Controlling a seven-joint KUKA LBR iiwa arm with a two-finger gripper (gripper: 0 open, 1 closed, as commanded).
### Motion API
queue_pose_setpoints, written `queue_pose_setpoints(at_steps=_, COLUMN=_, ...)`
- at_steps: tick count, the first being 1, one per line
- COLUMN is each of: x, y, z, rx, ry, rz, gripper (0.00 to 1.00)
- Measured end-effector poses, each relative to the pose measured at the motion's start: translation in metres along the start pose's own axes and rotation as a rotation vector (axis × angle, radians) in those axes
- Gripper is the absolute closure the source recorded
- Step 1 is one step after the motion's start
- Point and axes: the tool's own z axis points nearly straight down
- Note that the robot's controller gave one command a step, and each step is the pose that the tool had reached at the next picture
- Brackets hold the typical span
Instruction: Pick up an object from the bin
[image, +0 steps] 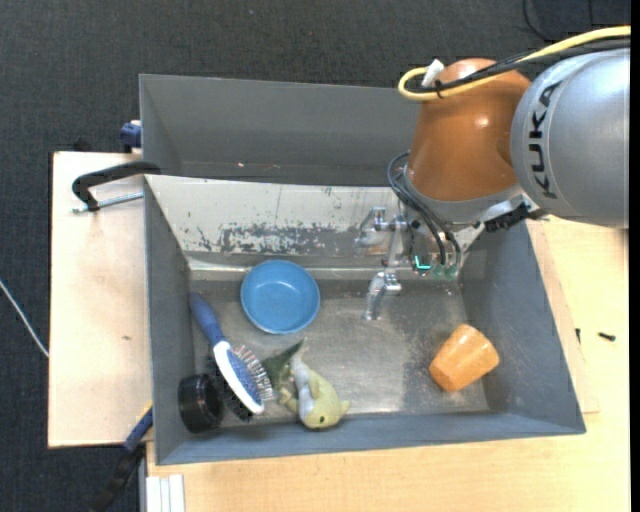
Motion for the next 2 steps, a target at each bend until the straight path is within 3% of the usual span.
queue_pose_setpoints(at_steps=1, x=0.0043, y=0.0456, z=0.1021, rx=-0.001, ry=0.000, rz=-0.131, gripper=0.00)
queue_pose_setpoints(at_steps=2, x=0.0022, y=0.0446, z=0.0979, rx=-0.001, ry=-0.007, rz=-0.128, gripper=1.00)
